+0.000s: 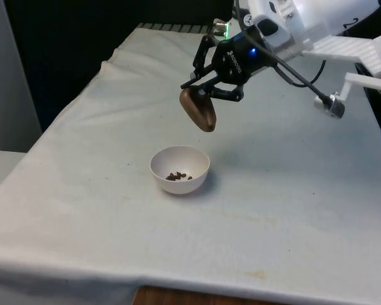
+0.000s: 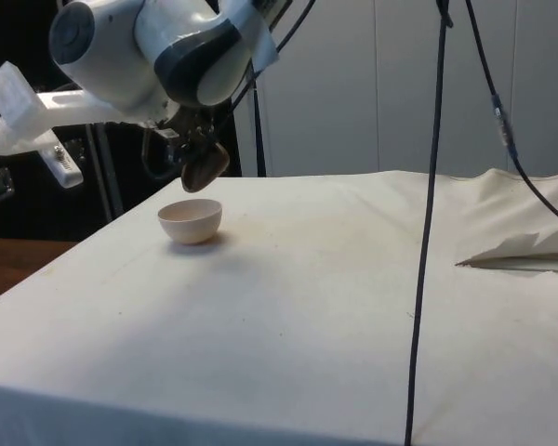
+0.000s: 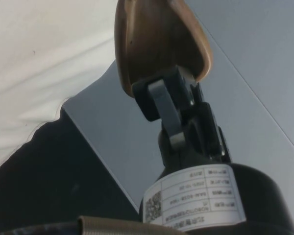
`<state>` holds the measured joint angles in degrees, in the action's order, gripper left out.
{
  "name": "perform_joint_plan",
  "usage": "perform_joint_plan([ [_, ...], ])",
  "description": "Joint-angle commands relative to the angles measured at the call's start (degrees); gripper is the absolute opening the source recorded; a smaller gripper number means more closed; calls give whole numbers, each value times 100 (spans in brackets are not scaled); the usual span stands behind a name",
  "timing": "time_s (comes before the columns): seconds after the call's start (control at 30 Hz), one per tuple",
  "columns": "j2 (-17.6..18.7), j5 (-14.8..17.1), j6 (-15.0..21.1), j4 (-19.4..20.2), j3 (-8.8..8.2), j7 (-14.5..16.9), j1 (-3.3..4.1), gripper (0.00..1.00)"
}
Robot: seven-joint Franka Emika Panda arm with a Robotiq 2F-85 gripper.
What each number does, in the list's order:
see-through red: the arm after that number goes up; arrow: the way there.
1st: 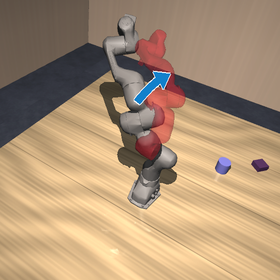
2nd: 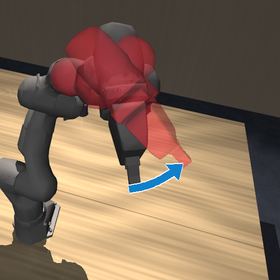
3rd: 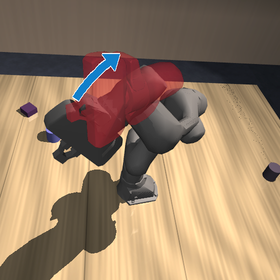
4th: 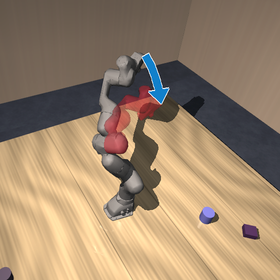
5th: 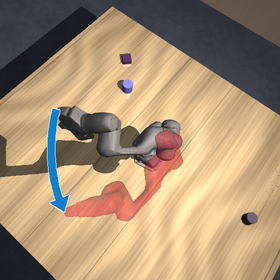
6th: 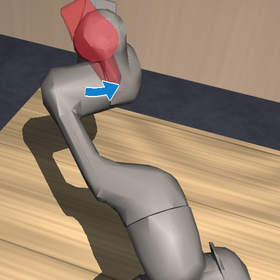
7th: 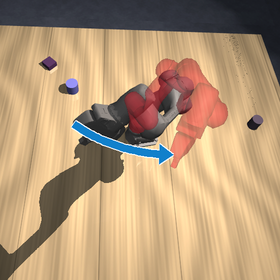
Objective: Pour the coffee beans from the cup into the bowl.
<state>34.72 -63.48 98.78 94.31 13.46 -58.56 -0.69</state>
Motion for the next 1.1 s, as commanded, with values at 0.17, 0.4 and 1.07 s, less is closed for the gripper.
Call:
perform_joint_plan([
  [0.17,-201,11,286,281,29,40,-63,0],
  [0.4,-292,17,493,435,0,103,-69,0],
  [1.07,-630,40,1134,1003,-97,241,-103,0],
])
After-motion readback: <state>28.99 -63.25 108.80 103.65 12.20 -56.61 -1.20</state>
